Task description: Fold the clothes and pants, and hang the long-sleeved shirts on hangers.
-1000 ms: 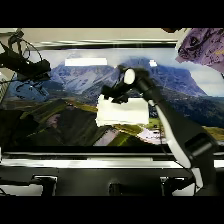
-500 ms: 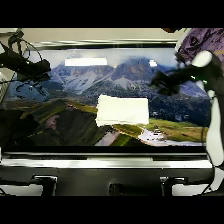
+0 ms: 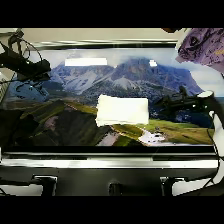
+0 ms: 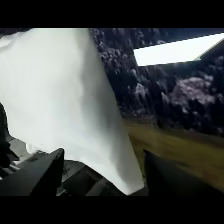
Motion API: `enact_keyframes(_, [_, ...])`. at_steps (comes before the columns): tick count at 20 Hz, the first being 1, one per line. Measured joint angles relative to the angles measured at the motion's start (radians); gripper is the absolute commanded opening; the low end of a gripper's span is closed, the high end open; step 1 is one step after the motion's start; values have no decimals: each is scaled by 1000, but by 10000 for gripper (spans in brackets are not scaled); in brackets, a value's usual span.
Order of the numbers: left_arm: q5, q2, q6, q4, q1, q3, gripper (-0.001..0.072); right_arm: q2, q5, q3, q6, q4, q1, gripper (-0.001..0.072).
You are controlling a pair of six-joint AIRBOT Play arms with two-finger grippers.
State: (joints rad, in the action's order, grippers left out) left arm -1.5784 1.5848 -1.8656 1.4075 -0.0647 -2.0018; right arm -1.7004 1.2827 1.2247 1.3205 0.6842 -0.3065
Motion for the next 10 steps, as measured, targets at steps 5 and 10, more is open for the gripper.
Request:
enact_keyframes(5, [0, 0, 0, 0, 0, 0, 16, -74, -78, -28, -72, -107, 59, 514])
enact_keyframes(10, [0, 0, -8, 0, 0, 0, 16, -105, -137, -32, -74, -129, 129, 29])
